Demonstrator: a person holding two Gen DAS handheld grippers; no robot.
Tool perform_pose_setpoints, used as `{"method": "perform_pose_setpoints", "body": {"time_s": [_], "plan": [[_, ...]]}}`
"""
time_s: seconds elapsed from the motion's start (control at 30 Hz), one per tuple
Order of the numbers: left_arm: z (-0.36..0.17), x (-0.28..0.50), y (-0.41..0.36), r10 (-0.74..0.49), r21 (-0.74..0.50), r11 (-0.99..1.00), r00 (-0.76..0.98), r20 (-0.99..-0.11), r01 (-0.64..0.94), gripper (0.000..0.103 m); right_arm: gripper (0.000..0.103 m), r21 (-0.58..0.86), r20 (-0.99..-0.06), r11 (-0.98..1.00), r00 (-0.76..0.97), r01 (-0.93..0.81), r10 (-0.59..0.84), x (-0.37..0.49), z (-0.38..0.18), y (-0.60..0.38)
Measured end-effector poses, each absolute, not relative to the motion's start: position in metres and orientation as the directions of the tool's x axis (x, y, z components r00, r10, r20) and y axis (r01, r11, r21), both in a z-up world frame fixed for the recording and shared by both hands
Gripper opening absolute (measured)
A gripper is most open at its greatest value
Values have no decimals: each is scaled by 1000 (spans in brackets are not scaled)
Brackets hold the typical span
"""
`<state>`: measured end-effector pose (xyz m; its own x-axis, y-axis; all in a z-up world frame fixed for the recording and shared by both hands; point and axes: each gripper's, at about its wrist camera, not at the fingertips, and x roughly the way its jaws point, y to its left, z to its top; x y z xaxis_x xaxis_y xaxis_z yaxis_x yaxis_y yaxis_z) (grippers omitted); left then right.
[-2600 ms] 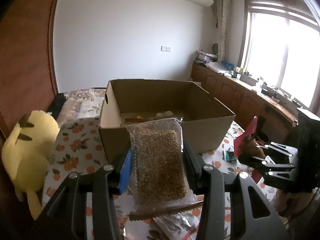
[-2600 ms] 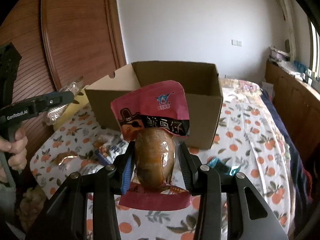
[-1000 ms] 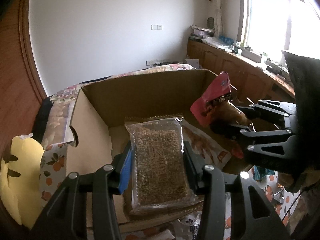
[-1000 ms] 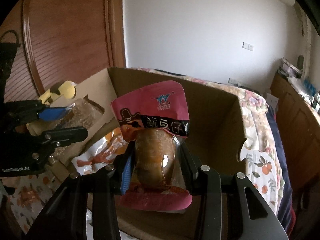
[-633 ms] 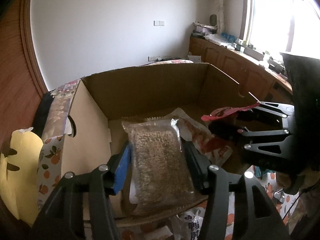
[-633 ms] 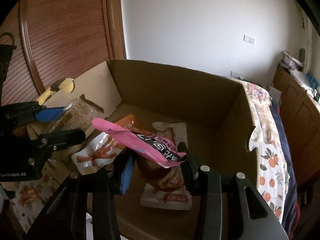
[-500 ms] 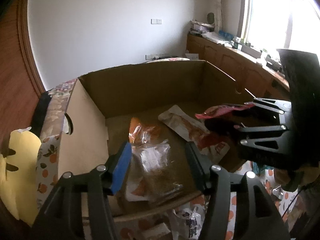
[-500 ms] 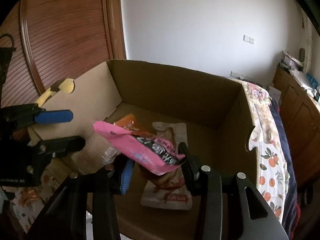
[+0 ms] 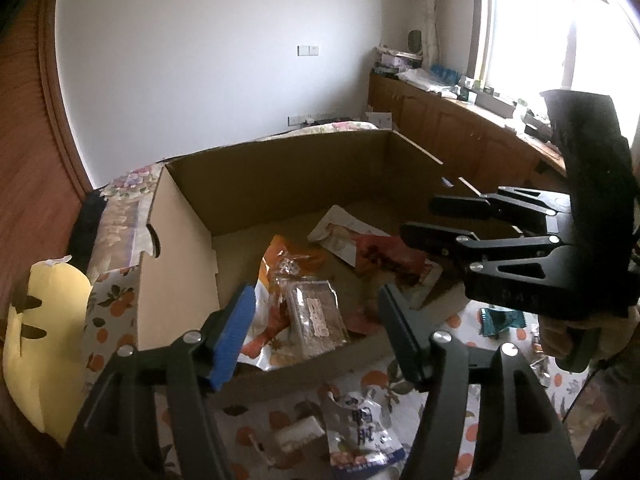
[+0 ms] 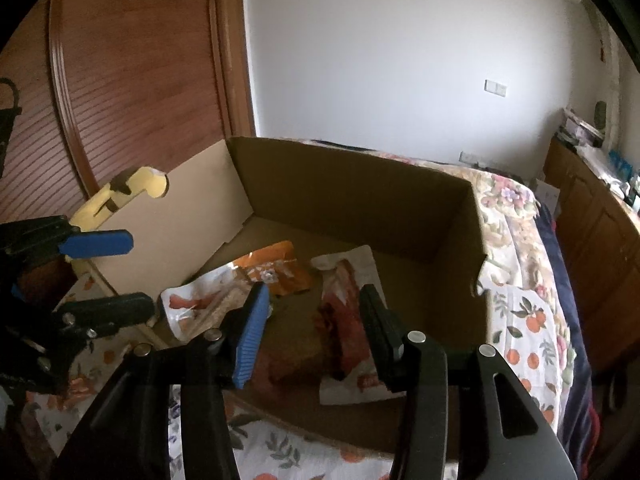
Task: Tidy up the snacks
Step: 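Lift both tools out of the box back toward the table snacks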
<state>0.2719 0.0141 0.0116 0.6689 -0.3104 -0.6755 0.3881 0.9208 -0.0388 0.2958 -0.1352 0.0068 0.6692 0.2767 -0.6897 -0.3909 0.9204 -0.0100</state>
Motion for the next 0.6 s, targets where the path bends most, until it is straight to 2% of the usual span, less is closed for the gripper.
{"method": "perform_pose_setpoints", "body": {"time_s": [0.43,0.6], "plan": [[34,213,9,-289,64,900,699,-654,431,67,54,-8,-679,932,687,-361,261,231,21,-171],[33,189,18,-331,18,895,692,-642,445,67,58,5,-679,944,691,-331,246,195,16,-194]]}}
